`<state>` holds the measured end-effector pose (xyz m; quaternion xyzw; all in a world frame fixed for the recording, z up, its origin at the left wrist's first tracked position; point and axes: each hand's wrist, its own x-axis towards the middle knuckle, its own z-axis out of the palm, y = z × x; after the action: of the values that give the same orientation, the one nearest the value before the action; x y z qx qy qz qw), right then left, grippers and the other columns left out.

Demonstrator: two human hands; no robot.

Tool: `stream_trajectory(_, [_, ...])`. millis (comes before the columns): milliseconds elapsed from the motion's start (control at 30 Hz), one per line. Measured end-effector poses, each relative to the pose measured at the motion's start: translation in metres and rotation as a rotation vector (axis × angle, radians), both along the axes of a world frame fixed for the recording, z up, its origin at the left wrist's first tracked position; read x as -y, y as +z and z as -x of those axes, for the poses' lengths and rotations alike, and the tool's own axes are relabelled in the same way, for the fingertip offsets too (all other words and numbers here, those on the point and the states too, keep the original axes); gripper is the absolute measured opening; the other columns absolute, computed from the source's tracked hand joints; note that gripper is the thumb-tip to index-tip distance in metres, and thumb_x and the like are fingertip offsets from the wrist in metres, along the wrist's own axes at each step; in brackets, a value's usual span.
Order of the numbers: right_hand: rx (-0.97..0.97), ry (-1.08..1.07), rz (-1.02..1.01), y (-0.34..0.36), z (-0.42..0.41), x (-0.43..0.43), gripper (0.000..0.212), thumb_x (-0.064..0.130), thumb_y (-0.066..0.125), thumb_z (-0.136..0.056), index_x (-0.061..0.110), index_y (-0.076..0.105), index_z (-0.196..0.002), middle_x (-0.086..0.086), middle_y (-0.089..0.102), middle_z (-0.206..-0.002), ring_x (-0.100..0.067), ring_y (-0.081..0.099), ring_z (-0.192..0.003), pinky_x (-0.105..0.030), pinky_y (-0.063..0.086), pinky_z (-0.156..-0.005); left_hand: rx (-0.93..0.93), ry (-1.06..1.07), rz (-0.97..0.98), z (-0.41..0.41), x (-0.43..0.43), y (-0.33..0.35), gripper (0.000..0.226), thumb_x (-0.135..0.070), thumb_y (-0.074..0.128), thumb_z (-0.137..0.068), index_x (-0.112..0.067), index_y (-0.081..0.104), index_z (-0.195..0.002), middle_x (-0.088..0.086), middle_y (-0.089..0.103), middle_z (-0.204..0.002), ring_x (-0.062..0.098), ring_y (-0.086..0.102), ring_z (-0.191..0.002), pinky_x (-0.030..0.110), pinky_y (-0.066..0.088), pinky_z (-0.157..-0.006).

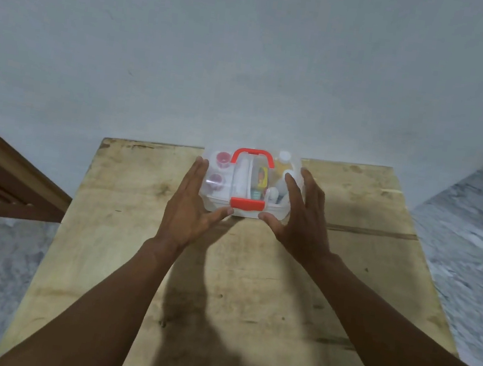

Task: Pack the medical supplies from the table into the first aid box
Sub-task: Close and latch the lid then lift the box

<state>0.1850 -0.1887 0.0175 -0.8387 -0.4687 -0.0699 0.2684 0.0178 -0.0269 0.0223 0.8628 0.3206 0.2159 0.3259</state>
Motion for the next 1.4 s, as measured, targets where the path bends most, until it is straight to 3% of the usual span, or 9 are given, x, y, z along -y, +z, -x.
stream_trajectory(167, [0.002,0.012,-0.095,-0.027,-0.008,-0.008,0.097,0.06,0.075,-0.069,0.011,0.033,-0.142,-0.021,0.031,-0.154,-0.035,0.036,-0.137,-0.045,0.036,-0.112,0.138,0.009,0.052,-0.007,0.003,-0.028,0.107,-0.054,0.082,-0.068,-0.028,0.022,-0.153,-0.009,0.017,-0.163,0.004,0.02,-0.147,-0.005,0.019,-0.102])
stream_trajectory(267, [-0.015,-0.015,-0.11,-0.037,-0.012,-0.012,0.098,0.067,0.069,-0.071,0.019,0.025,-0.145,-0.019,0.025,-0.157,-0.034,0.031,-0.141,-0.045,0.032,-0.113,0.242,-0.016,0.128,-0.011,0.002,-0.041,0.104,-0.05,0.084,-0.068,-0.029,0.025,-0.151,-0.008,0.026,-0.16,0.008,0.029,-0.145,0.011,0.03,-0.111])
stream_trajectory(367, [-0.09,-0.03,-0.166,-0.046,-0.01,-0.018,0.098,0.066,0.07,-0.072,0.025,0.019,-0.144,-0.017,0.024,-0.157,-0.031,0.028,-0.143,-0.04,0.032,-0.11,0.335,-0.033,0.212,-0.012,0.001,-0.048,0.102,-0.038,0.088,-0.068,-0.028,0.027,-0.149,-0.013,0.041,-0.15,0.006,0.045,-0.134,0.032,0.048,-0.105])
stream_trajectory(600, [-0.096,-0.066,-0.268,-0.048,-0.006,-0.021,0.093,0.057,0.077,-0.071,0.025,0.024,-0.141,-0.023,0.033,-0.151,-0.036,0.038,-0.137,-0.048,0.047,-0.101,0.42,0.033,0.273,-0.015,0.003,-0.055,0.098,-0.033,0.089,-0.068,-0.031,0.031,-0.147,-0.035,0.047,-0.132,-0.003,0.055,-0.121,0.036,0.055,-0.097])
stream_trajectory(867, [-0.095,-0.149,-0.329,-0.04,0.009,-0.028,0.078,0.048,0.075,-0.074,0.022,0.031,-0.133,-0.024,0.04,-0.142,-0.032,0.045,-0.126,-0.046,0.055,-0.09,0.38,0.054,0.217,-0.021,0.001,-0.052,0.096,-0.039,0.086,-0.069,-0.036,0.028,-0.146,-0.029,0.046,-0.132,0.003,0.054,-0.122,0.037,0.055,-0.096])
stream_trajectory(967, [-0.109,-0.136,-0.324,-0.038,0.008,-0.028,0.081,0.048,0.079,-0.071,0.023,0.03,-0.131,-0.024,0.041,-0.14,-0.033,0.047,-0.124,-0.042,0.055,-0.087,0.373,0.06,0.242,-0.021,0.003,-0.051,0.096,-0.042,0.085,-0.07,-0.04,0.027,-0.146,-0.037,0.043,-0.13,0.002,0.053,-0.122,0.034,0.054,-0.098])
stream_trajectory(1100, [-0.189,-0.117,-0.282,-0.031,0.003,-0.025,0.086,0.062,0.071,-0.065,0.026,0.028,-0.129,-0.022,0.041,-0.138,-0.03,0.045,-0.122,-0.03,0.049,-0.085,0.329,0.046,0.238,-0.019,0.005,-0.044,0.095,-0.034,0.085,-0.072,-0.041,0.024,-0.144,-0.016,0.046,-0.139,0.012,0.053,-0.124,0.038,0.055,-0.097])
stream_trajectory(1267, [-0.231,-0.104,-0.224,-0.018,0.005,-0.021,0.098,0.039,0.089,-0.056,0.011,0.036,-0.134,-0.024,0.046,-0.134,-0.031,0.048,-0.118,-0.039,0.052,-0.093,0.238,-0.004,0.236,-0.021,0.006,-0.024,0.104,-0.049,0.086,-0.065,-0.027,0.022,-0.145,-0.006,0.041,-0.144,0.014,0.052,-0.126,0.039,0.053,-0.099])
stream_trajectory(1400, [-0.415,-0.137,-0.28,-0.015,0.0,-0.015,0.114,0.034,0.092,-0.052,0.007,0.026,-0.142,-0.014,0.039,-0.139,-0.024,0.043,-0.124,-0.036,0.046,-0.101,0.215,0.045,0.277,-0.028,0.006,-0.018,0.118,-0.048,0.088,-0.062,-0.029,0.009,-0.148,-0.002,0.044,-0.145,0.018,0.053,-0.126,0.037,0.048,-0.104])
